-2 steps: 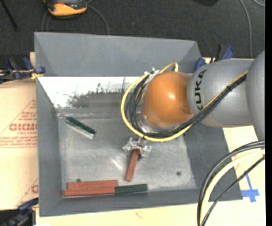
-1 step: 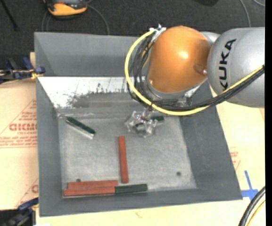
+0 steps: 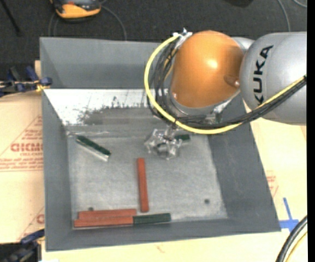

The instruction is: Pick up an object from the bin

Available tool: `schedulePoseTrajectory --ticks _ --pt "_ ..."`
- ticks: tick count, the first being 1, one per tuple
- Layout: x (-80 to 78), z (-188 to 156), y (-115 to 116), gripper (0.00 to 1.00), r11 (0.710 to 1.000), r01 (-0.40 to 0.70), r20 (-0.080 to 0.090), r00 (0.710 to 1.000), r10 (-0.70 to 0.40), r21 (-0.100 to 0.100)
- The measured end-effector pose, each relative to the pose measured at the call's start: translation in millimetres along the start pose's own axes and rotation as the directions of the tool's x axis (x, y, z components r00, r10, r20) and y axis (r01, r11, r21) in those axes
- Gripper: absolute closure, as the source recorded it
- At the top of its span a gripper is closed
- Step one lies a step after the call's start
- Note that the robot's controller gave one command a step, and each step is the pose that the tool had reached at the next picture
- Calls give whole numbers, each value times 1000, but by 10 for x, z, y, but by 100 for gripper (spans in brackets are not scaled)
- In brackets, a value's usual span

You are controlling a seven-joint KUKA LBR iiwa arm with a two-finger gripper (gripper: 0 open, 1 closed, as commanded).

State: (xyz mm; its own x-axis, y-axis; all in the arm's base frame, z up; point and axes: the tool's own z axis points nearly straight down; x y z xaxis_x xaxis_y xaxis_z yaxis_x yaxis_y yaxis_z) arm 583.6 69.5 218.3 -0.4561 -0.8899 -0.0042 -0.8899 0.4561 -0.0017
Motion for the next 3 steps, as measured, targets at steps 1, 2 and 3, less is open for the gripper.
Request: schedulePoseTrajectory --ticks 1,2,3 --pt "140 520 55 0 990 -142 -3 990 142 -3" --pt "133 505 48 0 990 -142 -1 990 142 0" --pt "35 694 -20 0 999 -52 1 999 52 7"
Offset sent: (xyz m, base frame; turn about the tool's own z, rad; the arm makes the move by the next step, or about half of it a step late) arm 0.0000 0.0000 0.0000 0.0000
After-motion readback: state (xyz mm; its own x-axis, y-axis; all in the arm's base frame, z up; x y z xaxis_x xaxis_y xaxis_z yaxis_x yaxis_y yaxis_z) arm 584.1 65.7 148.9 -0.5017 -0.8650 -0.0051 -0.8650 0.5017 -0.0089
